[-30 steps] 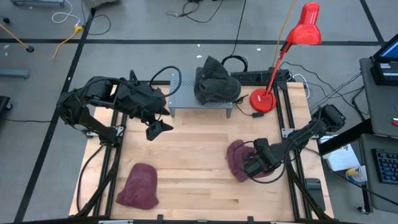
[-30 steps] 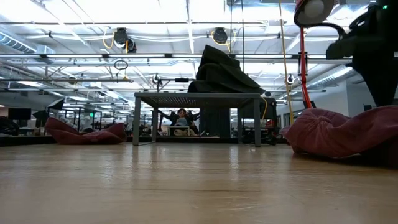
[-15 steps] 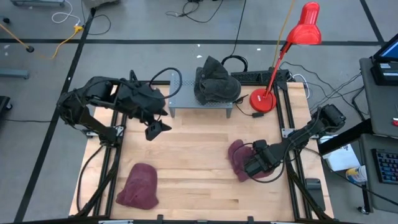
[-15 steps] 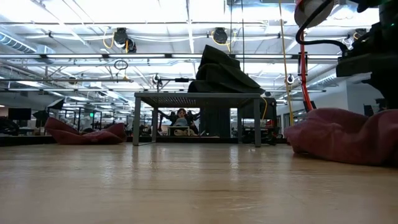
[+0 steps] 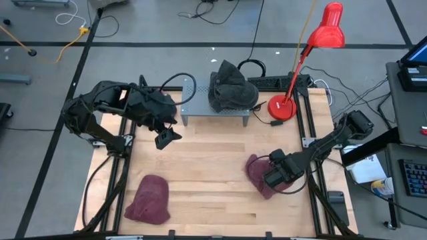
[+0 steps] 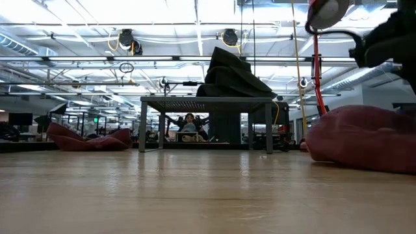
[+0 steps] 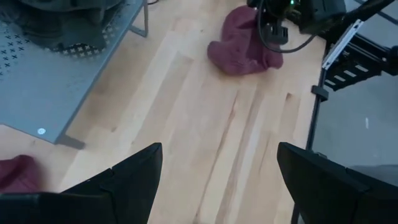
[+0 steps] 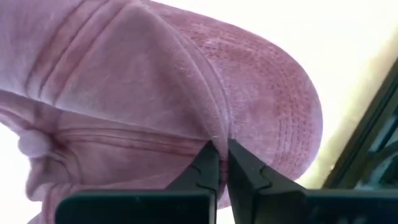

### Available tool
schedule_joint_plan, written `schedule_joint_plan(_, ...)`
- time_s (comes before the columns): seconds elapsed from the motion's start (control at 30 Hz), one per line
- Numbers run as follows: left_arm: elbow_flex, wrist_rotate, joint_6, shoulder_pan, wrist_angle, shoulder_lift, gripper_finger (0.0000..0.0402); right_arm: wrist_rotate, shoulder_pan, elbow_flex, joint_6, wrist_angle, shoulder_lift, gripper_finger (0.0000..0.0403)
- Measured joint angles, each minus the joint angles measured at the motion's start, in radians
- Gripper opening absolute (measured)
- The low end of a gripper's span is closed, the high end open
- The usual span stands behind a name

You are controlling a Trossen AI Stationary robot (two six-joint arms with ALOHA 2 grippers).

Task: Pick & Place hat
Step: Put the bottom right maroon cap on the shelf

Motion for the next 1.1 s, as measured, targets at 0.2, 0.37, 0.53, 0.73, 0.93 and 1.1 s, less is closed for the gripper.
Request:
schedule_joint_plan(0.2,0.000,0.036,-0.014,0.004,-0.012,0.000,0.0324,0.010,-0.023,0.032,-0.242,-0.062,-0.110,0.0004)
schedule_joint_plan(0.37,0.000,0.120,-0.044,0.026,-0.018,0.000,0.0324,0.017,-0.049,0.091,-0.476,-0.101,-0.200,0.0002)
schedule_joint_plan(0.53,0.000,0.193,-0.068,0.050,-0.017,0.000,0.0324,0.024,-0.084,0.191,-0.812,-0.162,-0.232,0.0002)
schedule_joint_plan(0.73,0.000,0.263,-0.114,0.087,-0.002,0.000,0.0324,0.024,-0.110,0.332,-1.269,-0.245,-0.222,0.0001)
schedule_joint_plan(0.93,0.000,0.306,-0.170,0.141,0.030,0.000,0.0324,0.033,-0.136,0.445,-1.548,-0.297,-0.188,0.0001)
schedule_joint_plan(1.1,0.000,0.359,-0.247,0.193,0.076,0.000,0.0324,0.119,-0.138,0.513,-1.728,-0.308,-0.154,0.0001)
